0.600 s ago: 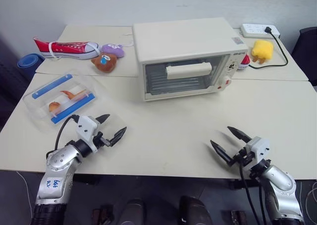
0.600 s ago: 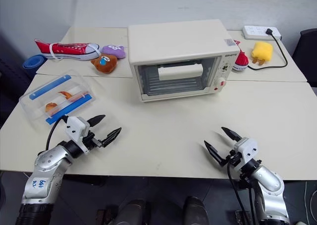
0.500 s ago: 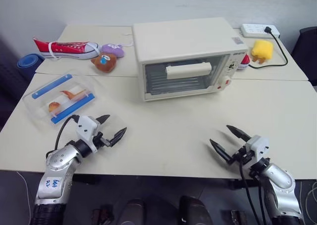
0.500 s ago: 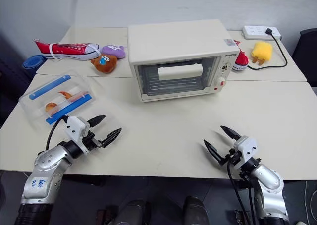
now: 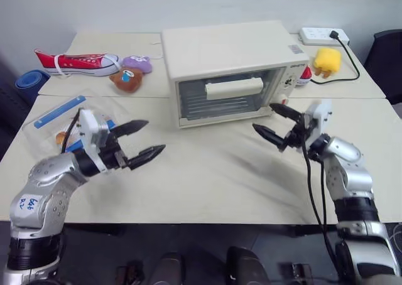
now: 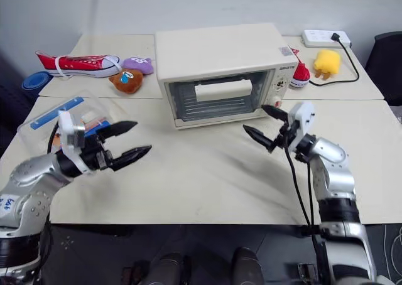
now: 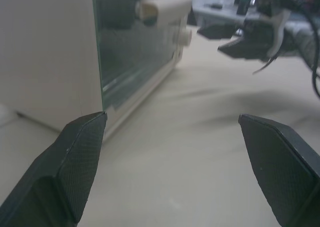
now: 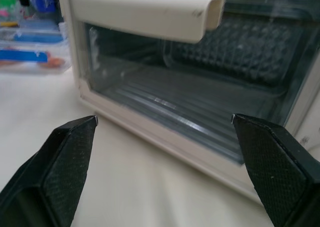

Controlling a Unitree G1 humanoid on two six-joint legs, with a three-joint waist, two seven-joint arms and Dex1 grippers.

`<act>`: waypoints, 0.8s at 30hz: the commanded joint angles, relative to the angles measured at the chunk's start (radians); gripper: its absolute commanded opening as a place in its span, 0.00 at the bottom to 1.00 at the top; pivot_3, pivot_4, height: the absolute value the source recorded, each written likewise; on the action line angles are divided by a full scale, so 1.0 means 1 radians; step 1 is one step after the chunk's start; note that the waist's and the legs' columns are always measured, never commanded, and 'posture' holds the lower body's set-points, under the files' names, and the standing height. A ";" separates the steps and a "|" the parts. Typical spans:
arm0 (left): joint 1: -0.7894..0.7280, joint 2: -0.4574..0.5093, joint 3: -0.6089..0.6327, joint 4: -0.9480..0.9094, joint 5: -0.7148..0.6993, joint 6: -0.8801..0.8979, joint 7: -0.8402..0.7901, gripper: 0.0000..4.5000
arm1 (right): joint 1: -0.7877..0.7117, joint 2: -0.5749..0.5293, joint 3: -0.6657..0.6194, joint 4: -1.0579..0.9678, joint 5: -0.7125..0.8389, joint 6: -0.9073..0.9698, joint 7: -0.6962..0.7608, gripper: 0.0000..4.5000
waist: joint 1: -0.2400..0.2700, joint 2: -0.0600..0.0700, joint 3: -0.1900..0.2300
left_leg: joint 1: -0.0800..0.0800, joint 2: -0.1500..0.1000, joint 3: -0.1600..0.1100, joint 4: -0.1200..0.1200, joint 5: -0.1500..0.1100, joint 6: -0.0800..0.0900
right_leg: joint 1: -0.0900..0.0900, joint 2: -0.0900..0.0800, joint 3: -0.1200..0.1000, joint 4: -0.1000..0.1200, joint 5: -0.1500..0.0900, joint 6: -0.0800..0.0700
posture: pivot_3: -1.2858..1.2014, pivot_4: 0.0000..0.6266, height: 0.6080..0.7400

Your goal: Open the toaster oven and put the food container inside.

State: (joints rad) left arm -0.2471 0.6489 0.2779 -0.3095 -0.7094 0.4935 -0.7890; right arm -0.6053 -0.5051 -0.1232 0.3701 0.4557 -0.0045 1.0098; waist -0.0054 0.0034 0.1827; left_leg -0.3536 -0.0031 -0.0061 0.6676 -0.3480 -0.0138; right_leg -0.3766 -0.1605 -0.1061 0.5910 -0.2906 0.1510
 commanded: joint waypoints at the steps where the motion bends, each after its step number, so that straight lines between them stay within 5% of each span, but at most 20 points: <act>1: 0.000 -0.001 0.039 -0.035 -0.073 0.049 0.022 1.00 | -0.087 0.028 0.006 0.047 -0.014 -0.046 0.025 0.99 | -0.006 0.000 0.000 | 0.000 0.000 0.000 -0.001 0.000 0.000 | 0.000 0.000 0.000 0.000 0.000 0.000 | 0.52 0.24 1.00; 9: 0.044 0.011 0.038 -0.041 -0.063 0.074 0.032 1.00 | -0.111 0.070 0.031 -0.088 0.012 0.002 0.065 0.99 | -0.018 0.000 0.000 | -0.001 0.000 -0.001 0.000 0.000 0.000 | -0.001 0.000 -0.001 0.000 0.000 0.000 | 0.52 0.24 1.00; 15: 0.032 0.023 0.050 -0.022 -0.075 0.103 0.045 1.00 | 0.027 0.022 0.050 -0.252 -0.006 0.036 0.087 0.99 | -0.020 0.001 0.000 | -0.001 0.000 -0.001 -0.001 0.000 0.000 | -0.001 0.000 -0.001 0.000 0.000 0.000 | 0.52 0.24 1.00; 24: -0.116 -0.011 -0.013 0.066 -0.039 0.071 0.027 0.43 | 0.098 0.007 0.050 -0.292 -0.035 0.026 0.068 1.00 | -0.019 0.001 0.000 | 0.000 0.000 0.000 0.000 0.000 0.000 | -0.001 0.000 0.000 0.000 0.000 0.000 | 0.52 0.24 1.00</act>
State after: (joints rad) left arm -0.3276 0.6503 0.2749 -0.2653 -0.7709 0.6011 -0.7603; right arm -0.5037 -0.4975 -0.0748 0.1206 0.4155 0.0407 1.0762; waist -0.0248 0.0040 0.1832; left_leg -0.3540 -0.0032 -0.0058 0.6672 -0.3481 -0.0142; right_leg -0.3777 -0.1605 -0.1063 0.5912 -0.2906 0.1511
